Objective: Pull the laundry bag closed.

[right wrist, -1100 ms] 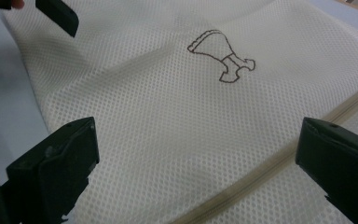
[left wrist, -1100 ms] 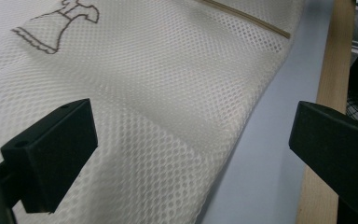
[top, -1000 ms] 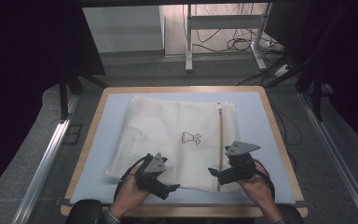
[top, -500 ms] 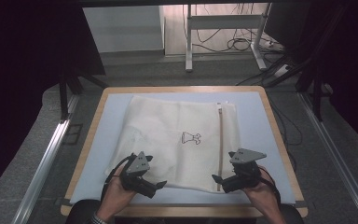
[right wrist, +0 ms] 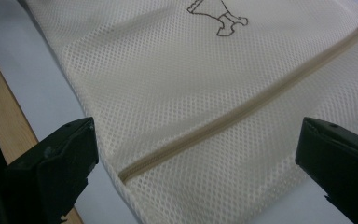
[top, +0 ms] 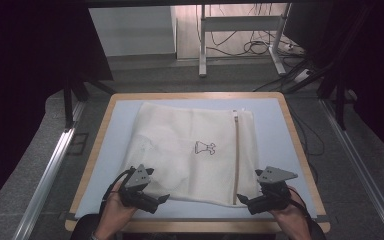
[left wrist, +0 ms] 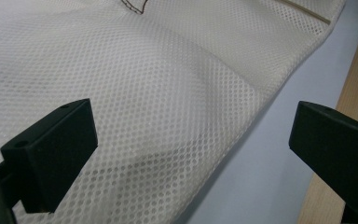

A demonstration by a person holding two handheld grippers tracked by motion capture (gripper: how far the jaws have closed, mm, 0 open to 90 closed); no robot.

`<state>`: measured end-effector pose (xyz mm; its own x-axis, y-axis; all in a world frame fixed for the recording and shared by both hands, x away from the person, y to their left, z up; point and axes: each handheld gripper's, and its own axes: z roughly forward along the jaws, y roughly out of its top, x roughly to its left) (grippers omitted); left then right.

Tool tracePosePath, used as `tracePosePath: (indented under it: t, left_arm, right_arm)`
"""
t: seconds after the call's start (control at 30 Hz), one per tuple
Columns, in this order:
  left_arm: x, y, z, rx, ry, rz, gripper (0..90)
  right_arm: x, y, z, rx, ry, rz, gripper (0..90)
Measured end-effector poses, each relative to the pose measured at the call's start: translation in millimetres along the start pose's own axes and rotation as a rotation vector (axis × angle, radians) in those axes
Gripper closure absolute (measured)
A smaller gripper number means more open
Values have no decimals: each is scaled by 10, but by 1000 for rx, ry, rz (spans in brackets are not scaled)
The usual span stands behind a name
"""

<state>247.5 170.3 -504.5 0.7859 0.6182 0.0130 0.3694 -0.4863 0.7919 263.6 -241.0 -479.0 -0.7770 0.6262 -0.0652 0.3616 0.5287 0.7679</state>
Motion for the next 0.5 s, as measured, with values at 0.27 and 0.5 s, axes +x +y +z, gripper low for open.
tracePosePath:
  t: [0.27, 0.5]
  left_arm:
    - [50, -101, -79, 18, 31, -12, 9]
    - [67, -119, -79, 29, 36, -20, 9]
  right_arm:
    - [-22, -146, -87, 25, -20, 29, 0]
    - [-29, -195, -105, 42, -26, 37, 0]
